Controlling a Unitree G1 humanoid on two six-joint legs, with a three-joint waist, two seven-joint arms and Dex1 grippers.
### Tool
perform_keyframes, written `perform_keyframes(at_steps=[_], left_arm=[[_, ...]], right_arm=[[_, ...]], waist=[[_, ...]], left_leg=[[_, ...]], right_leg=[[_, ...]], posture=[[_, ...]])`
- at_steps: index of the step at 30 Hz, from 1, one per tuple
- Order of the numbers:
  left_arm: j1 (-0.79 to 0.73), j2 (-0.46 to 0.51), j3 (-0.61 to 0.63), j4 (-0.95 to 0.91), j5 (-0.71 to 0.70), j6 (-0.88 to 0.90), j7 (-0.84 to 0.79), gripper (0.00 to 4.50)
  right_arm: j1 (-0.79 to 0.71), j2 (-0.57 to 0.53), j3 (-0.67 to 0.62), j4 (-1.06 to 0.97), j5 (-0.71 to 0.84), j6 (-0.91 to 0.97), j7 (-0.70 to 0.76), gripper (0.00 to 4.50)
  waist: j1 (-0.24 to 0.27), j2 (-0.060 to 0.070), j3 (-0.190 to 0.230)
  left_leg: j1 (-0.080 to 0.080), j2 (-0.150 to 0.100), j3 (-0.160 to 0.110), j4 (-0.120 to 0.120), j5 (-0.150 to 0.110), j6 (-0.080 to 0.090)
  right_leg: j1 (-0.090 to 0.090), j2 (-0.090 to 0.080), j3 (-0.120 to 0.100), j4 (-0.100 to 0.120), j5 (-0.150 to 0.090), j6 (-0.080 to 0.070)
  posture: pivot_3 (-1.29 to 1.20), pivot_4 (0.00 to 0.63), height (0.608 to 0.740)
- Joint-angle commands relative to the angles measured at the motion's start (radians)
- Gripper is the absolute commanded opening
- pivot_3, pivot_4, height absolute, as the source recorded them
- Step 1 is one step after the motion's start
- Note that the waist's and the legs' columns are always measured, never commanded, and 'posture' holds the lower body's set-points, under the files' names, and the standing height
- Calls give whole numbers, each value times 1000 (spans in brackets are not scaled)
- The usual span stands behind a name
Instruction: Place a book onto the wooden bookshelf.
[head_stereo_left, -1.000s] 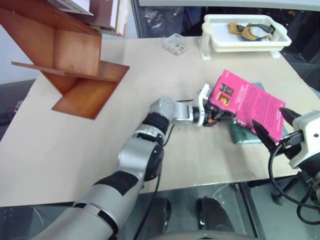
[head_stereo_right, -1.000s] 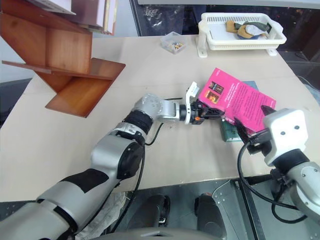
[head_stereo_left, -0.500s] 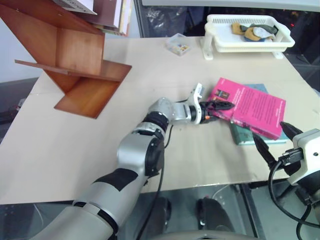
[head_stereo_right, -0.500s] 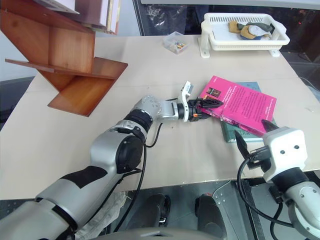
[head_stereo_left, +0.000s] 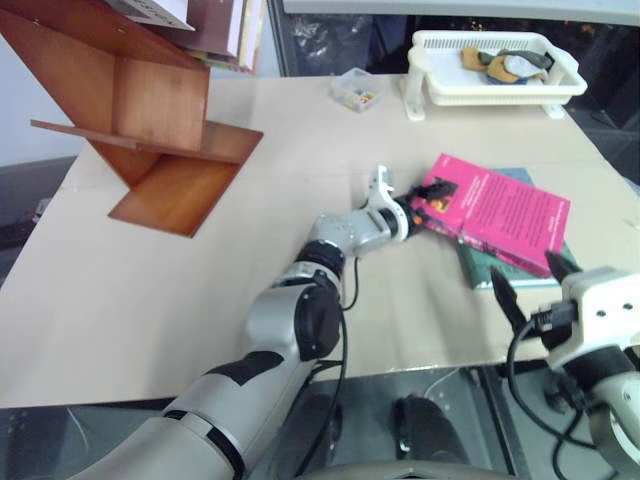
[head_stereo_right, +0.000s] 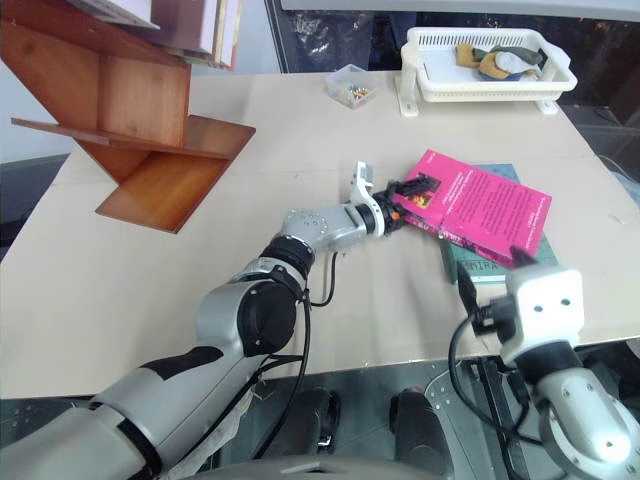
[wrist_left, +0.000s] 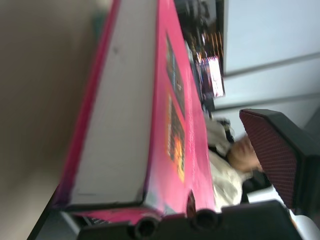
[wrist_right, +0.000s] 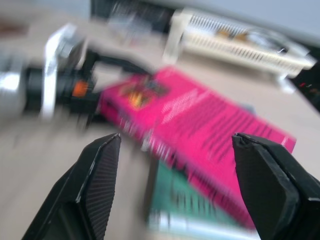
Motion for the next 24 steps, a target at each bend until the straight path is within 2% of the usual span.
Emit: perform_keyframes(at_steps=[1,3,6,8,12,14,17,19,21,24], left_arm=[[-41,-34,-2,-12,-3,-15,-17,4434],[-32,-30,-9,-20,0,-4,-29,4434],[-26,-24,-3,-56,-24,40,-61,4434],[-17,-20,0,-89,-40,79,-68,4434],[19,-14,-6,-187,-65,164,-64,4434],[53,-15,-12,-247,-76,215,-37,4434],[87,-29,-13,-306,-93,264,-3,4434],[104,-48,-10,-330,-104,273,21,4434],[106,-67,-4,-324,-110,252,44,4434],[44,-75,18,-198,-90,102,52,4434]], right_arm=[[-182,160,73,73,-50,95,20,3624],[-292,277,85,164,-99,108,30,3624],[-375,395,48,250,-156,113,51,3624],[-401,436,37,278,-205,125,80,3624],[-394,556,-18,259,-185,105,120,3624],[-337,536,-23,207,-204,154,172,3624],[-225,407,6,91,-238,273,281,3624],[-164,368,-9,28,-235,325,310,3624],[-140,351,-35,-10,-240,379,321,3624],[-147,347,-46,-33,-261,456,333,3624]], waist=[[0,0,0],[-1,0,0],[1,1,0],[0,1,-1],[-3,1,-1],[-4,2,-1],[-2,2,-1],[-1,2,-1],[-2,2,-1],[-4,3,-2]], left_leg=[[0,-1,0,0,0,0],[0,-1,0,1,0,1],[0,-2,-1,1,-1,1],[-1,-2,-2,1,-1,1],[-3,-2,-2,-1,-1,1],[-3,-2,-2,-2,-1,1],[-2,-2,-1,-2,-1,1],[-2,-3,-1,-2,-1,1],[-2,-2,-1,-2,-1,1],[1,-2,-1,-2,-1,1]], right_leg=[[0,0,0,0,0,0],[1,0,0,0,1,1],[0,0,-1,1,1,1],[-1,0,-1,1,1,1],[-4,0,0,0,1,1],[-4,0,0,0,1,1],[-4,0,0,0,1,1],[-4,-1,0,0,1,1],[-4,0,0,0,1,1],[-1,0,0,1,1,1]], posture=[[0,150,740],[0,150,740],[0,150,740],[0,150,740],[0,150,740],[0,150,740],[0,150,740],[0,150,740],[0,150,740],[0,150,740]])
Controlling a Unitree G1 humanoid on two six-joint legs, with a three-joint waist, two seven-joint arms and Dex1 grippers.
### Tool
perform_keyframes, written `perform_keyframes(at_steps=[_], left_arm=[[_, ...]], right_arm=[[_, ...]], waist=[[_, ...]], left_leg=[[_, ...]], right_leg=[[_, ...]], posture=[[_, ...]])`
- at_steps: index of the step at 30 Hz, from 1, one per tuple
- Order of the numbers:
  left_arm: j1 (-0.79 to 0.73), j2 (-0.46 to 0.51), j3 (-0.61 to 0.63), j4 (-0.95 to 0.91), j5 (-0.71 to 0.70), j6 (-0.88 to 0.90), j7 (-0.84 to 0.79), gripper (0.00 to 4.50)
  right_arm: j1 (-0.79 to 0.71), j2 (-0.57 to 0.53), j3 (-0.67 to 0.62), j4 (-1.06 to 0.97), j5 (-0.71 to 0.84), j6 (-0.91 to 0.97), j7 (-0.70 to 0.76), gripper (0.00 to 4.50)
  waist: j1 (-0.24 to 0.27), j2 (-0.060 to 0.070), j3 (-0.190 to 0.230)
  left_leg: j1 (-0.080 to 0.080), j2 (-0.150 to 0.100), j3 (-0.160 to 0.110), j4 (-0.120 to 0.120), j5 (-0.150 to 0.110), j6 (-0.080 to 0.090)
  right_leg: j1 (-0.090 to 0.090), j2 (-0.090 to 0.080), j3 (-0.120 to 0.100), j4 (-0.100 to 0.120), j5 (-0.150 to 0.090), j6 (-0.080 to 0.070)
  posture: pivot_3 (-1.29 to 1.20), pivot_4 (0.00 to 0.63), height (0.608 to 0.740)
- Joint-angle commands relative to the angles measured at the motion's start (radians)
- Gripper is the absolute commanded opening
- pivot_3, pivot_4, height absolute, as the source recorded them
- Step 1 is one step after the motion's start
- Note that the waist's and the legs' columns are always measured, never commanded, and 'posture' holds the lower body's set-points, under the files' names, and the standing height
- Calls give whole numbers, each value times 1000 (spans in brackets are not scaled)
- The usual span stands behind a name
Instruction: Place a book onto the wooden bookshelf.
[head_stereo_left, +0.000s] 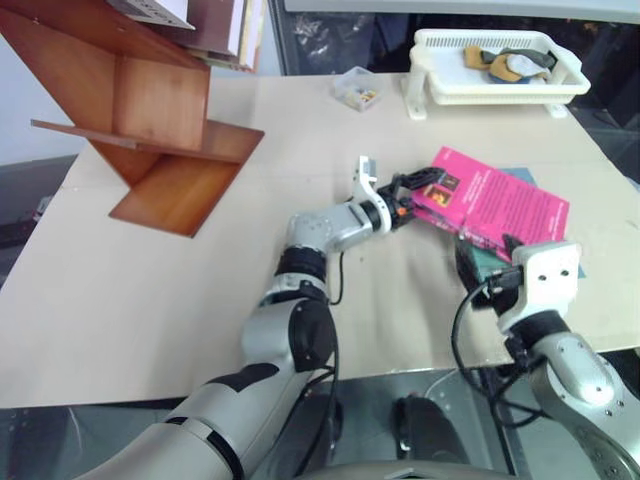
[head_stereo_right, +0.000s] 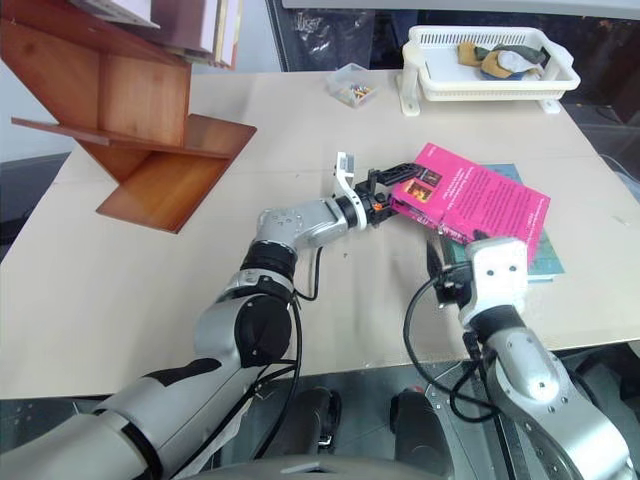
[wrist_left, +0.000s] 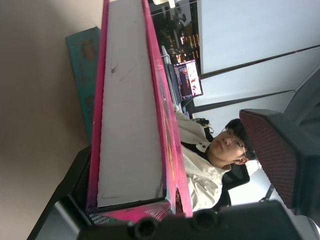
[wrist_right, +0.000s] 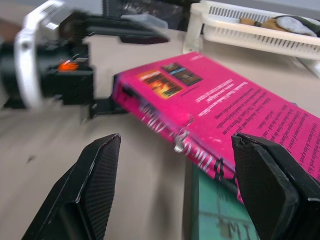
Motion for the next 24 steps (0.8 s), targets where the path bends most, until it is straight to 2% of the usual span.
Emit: perform_keyframes(at_steps=[1,4,9,17,24], left_arm=[[-88,-79,20,129,0,-163,-1,4434],[-166,-62,15,254,32,-257,-19,4434],[-223,-19,8,353,88,-356,-50,4434],[-240,18,41,390,112,-431,-58,4434],[-197,73,14,376,183,-473,-45,4434]], right_arm=[[-21,10,-39,-55,-31,82,3,3624],[-56,50,-27,-42,-59,136,-1,3624],[-53,105,-17,-62,-101,189,9,3624],[-59,159,-9,-62,-151,201,49,3624],[-68,176,-5,-48,-186,209,112,3624]], waist=[[3,0,0],[6,-1,0],[2,0,0],[1,0,0],[0,0,0]], left_leg=[[1,0,0,0,0,0],[0,0,-1,0,0,0],[-1,-1,-1,0,0,0],[-1,-1,0,-3,0,0],[-1,-1,0,-3,0,0]], right_leg=[[0,0,0,0,0,0],[1,0,-1,0,0,0],[0,-1,-1,-1,0,0],[-2,-1,0,-1,0,0],[-2,0,0,-1,0,0]], posture=[[0,150,740],[0,150,740],[0,150,740],[0,150,740],[0,150,740]])
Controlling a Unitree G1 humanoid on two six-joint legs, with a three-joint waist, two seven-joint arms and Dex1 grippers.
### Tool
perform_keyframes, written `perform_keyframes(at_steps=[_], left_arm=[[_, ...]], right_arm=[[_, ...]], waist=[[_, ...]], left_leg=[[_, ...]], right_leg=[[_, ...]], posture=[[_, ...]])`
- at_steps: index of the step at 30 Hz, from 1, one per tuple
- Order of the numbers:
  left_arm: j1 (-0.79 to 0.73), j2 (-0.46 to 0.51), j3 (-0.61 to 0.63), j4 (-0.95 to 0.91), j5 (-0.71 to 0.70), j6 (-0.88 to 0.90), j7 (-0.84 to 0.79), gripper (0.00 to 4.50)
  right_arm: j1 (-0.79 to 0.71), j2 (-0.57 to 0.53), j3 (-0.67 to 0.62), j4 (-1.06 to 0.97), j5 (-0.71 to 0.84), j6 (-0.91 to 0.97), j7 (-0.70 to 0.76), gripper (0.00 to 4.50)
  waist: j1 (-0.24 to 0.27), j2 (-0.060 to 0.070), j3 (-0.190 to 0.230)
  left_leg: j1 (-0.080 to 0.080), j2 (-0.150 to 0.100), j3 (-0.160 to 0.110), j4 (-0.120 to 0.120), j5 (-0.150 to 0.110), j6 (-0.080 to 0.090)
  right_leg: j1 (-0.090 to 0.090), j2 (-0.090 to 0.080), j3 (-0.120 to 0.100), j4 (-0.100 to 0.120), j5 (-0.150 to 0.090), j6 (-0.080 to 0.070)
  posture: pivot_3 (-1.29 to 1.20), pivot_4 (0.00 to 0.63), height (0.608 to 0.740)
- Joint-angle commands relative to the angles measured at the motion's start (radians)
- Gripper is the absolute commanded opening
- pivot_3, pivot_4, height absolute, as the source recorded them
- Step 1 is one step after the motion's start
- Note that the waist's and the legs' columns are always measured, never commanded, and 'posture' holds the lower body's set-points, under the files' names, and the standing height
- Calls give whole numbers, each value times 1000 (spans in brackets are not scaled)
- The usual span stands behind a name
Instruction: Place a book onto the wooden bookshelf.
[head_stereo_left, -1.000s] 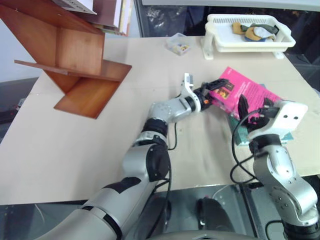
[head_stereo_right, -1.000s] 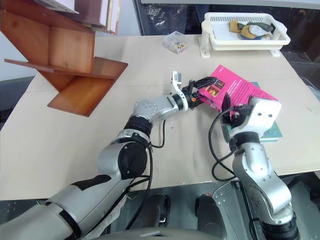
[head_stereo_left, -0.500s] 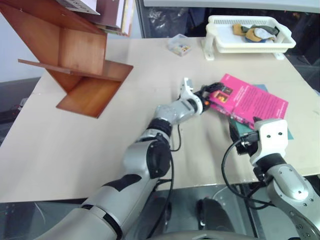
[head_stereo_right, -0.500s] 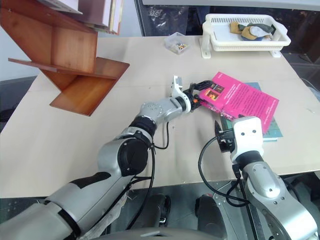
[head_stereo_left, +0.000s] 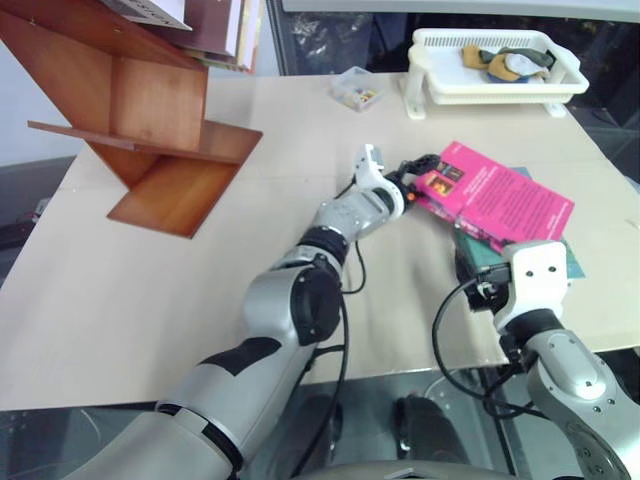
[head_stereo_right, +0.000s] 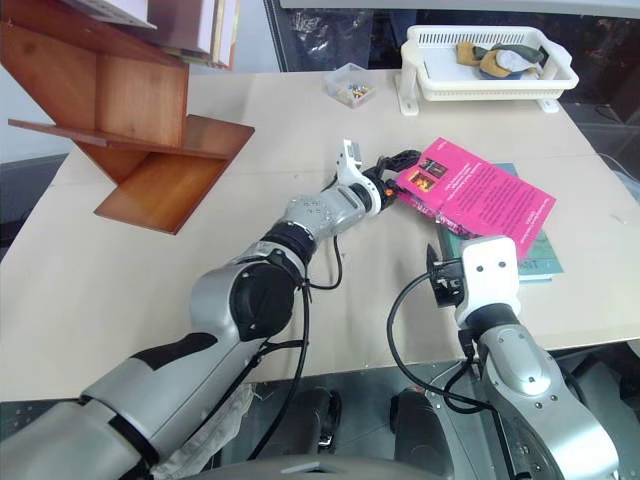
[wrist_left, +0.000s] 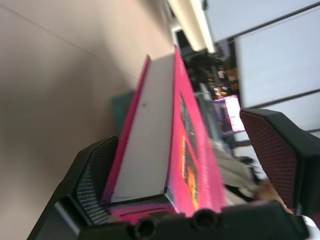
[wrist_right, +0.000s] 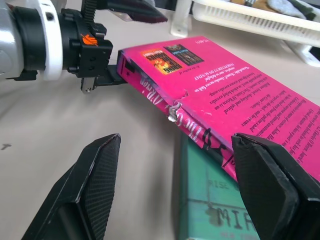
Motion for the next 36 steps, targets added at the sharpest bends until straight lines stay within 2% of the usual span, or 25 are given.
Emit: perform_keyframes(at_steps=[1,3,4,5,6,7,11,15,18,21,23,26,29,36], left_arm=[[10,35,5,-22,9,0,-19,4434],[17,46,24,-28,-9,17,-30,4434],[22,52,38,-32,-23,16,-31,4487],[27,56,50,-35,-33,11,-30,4487],[31,57,54,-37,-34,-2,-30,4500],[33,57,58,-40,-35,-12,-37,4500],[36,58,55,-47,-32,23,-54,4500],[84,109,59,-123,-77,248,-74,4500],[188,115,59,-306,-153,503,-23,4500],[275,70,54,-492,-218,648,56,4500],[337,1,47,-613,-256,713,123,4500],[398,-119,38,-696,-280,735,220,4500],[387,-197,13,-658,-285,683,257,4500],[349,-275,-33,-545,-303,532,278,4500]], right_arm=[[-5,0,-5,-26,-28,-2,37,3624],[-9,8,-10,-18,-30,-8,57,3624],[-16,16,-12,-6,-28,-17,66,3880],[-22,26,-14,5,-29,-30,72,3880],[-30,43,-15,20,-32,-45,74,4295],[-36,56,-15,35,-37,-59,79,4448],[-50,93,-8,69,-60,-96,99,4448],[-13,104,-10,15,-62,-99,121,4448],[41,76,-13,-22,-81,-104,149,4448],[73,61,-19,-37,-92,-104,169,4448],[94,54,-26,-42,-101,-105,180,4448],[113,41,-24,-45,-122,-104,192,4448],[116,45,-16,-45,-139,-102,194,4448],[98,56,11,-45,-170,-92,188,4448]], waist=[[-2,0,0],[-1,0,0],[-1,0,0],[1,0,0],[2,0,0],[1,0,0],[1,0,0],[-7,0,0],[-23,0,0],[-24,0,0],[-18,0,0],[-8,0,0],[-14,1,-1],[-10,1,-3]], left_leg=[[0,0,0,0,0,0],[0,0,0,0,0,0],[0,0,0,0,0,0],[0,0,0,0,0,0],[0,0,0,0,0,0],[0,0,0,0,0,0],[0,0,0,0,0,0],[0,0,0,0,0,0],[0,0,-1,0,0,0],[0,1,-1,0,0,0],[0,1,-1,0,0,0],[1,0,-1,0,0,0],[1,1,0,0,0,-1],[2,0,0,0,1,-2]], right_leg=[[0,0,0,0,0,0],[0,0,0,0,0,0],[0,0,0,0,0,0],[0,0,0,0,0,0],[0,0,0,0,0,0],[0,0,0,0,0,0],[0,0,0,0,0,0],[0,0,0,0,0,0],[0,0,0,1,0,0],[0,0,1,1,0,0],[0,0,0,1,0,0],[0,-1,0,1,0,0],[0,0,1,2,0,0],[1,-1,1,2,0,0]], posture=[[0,150,740],[0,150,740],[0,150,740],[0,150,740],[0,150,740],[0,150,740],[0,150,740],[0,150,740],[0,150,740],[0,150,740],[0,150,740],[0,150,740],[0,150,740],[0,150,740]])
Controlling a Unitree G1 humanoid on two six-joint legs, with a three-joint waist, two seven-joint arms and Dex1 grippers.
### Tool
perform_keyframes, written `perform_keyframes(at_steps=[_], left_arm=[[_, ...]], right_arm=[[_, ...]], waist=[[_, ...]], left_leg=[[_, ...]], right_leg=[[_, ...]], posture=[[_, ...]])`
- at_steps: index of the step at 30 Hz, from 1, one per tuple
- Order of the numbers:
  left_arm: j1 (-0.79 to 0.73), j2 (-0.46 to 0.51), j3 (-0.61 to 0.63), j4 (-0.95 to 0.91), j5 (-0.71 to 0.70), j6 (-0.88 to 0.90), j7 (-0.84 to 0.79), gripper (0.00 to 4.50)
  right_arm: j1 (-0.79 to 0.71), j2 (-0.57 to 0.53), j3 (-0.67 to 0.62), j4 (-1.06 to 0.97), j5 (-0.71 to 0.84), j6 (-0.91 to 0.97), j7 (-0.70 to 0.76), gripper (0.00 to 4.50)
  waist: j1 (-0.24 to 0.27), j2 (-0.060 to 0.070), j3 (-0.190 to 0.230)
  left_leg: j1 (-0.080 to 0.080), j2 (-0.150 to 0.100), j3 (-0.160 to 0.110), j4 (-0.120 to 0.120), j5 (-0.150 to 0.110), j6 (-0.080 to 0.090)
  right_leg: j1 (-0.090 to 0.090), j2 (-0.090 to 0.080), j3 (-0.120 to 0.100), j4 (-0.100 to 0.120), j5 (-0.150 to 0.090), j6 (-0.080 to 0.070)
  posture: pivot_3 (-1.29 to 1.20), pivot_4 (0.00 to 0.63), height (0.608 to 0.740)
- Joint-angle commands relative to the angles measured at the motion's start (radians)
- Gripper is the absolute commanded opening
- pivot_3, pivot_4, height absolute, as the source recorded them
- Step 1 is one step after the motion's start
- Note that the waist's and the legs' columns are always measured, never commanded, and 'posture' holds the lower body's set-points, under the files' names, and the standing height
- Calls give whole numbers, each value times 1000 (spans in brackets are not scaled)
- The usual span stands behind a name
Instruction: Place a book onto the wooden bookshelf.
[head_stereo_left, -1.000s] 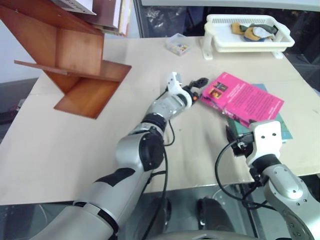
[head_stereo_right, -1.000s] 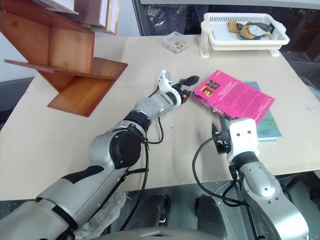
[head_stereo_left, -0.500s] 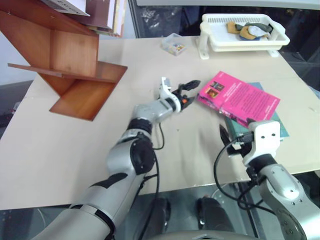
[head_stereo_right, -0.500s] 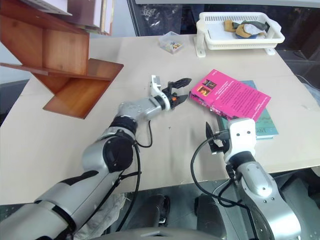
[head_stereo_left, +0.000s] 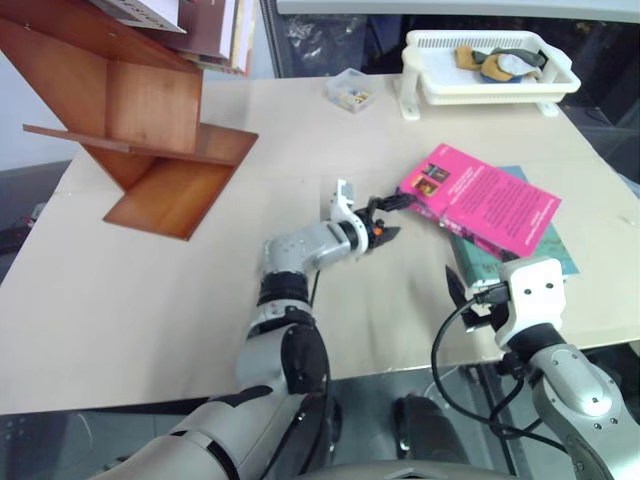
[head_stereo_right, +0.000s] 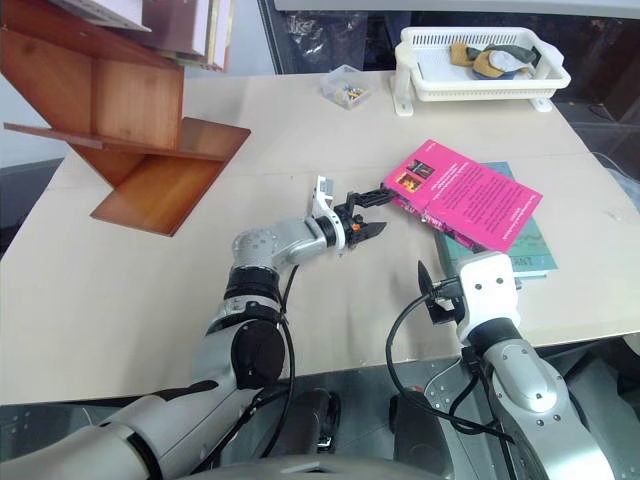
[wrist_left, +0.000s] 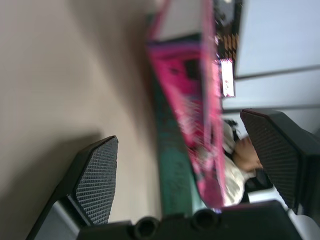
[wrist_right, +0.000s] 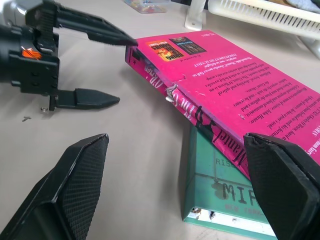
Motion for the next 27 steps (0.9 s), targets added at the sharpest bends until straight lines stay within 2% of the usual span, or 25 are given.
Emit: perform_keyframes(at_steps=[1,4,12,18,25,27], left_arm=[[-30,-249,-32,45,-27,-73,17,4500],[-39,-262,-71,65,-35,-125,-3,4500],[-83,-223,-206,54,-29,-141,-62,4500],[-182,-211,-206,183,-30,-215,-91,4500],[-292,-201,-135,351,-40,-339,-111,4500],[-315,-196,-124,388,-30,-360,-123,3986]], right_arm=[[-19,8,10,-44,-19,-6,-5,4448],[-25,11,16,-44,-29,-3,-8,4448],[-31,22,20,-44,-45,-3,-5,4448],[-33,29,24,-44,-54,-1,0,4448],[-45,32,24,-44,-65,16,3,4448],[-50,32,24,-44,-71,28,1,4500]], waist=[[3,0,-3],[8,0,-6],[15,1,-8],[14,1,-8],[12,1,-8],[13,1,-8]], left_leg=[[0,0,0,0,0,0],[1,0,0,0,0,0],[1,0,-1,0,0,0],[0,0,-1,0,0,0],[-1,0,-1,-1,0,0],[-1,0,-1,-1,0,0]], right_leg=[[0,0,0,0,0,0],[1,0,0,0,0,0],[2,0,-1,-1,0,0],[2,0,-1,-2,0,0],[1,0,-2,-2,0,0],[1,0,-2,-2,0,0]], posture=[[0,150,740],[0,150,740],[0,150,740],[0,150,740],[0,150,740],[0,150,740]])
